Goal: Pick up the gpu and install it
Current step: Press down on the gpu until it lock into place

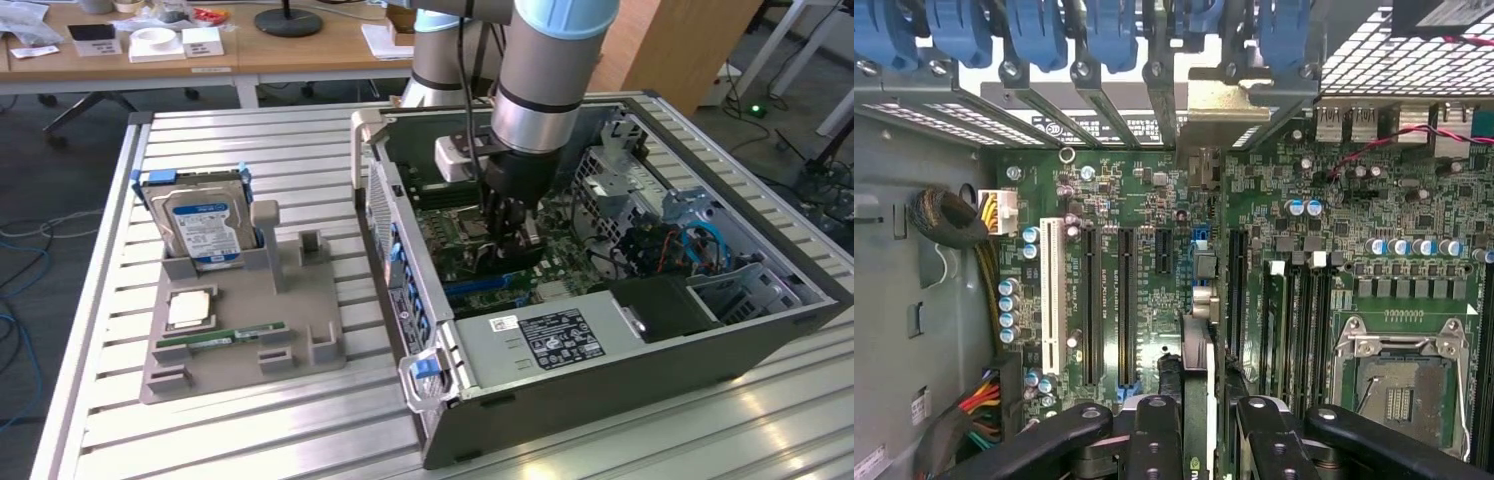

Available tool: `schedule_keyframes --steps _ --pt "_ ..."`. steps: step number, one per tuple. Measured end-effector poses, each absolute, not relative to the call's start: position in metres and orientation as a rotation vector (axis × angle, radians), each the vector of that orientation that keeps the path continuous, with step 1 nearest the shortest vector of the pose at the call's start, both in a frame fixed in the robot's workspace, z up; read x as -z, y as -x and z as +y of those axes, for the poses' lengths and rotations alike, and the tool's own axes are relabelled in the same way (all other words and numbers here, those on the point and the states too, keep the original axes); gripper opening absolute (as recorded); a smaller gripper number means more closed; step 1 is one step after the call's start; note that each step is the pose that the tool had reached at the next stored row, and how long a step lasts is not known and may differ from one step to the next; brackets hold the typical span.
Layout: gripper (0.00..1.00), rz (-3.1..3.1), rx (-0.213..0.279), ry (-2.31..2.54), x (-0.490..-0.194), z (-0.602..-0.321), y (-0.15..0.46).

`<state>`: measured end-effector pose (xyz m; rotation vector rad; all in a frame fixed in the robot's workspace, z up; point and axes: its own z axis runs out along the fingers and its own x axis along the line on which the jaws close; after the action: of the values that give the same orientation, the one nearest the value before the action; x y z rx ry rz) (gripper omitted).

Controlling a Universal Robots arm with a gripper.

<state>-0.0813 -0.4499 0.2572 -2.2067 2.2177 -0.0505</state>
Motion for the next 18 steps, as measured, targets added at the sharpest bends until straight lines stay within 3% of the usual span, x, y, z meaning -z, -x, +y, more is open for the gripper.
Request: schedule_keyframes --steps 18 --pt "0.26 2.217 0.052 2.206 -0.2573 -0.4509 0.0875"
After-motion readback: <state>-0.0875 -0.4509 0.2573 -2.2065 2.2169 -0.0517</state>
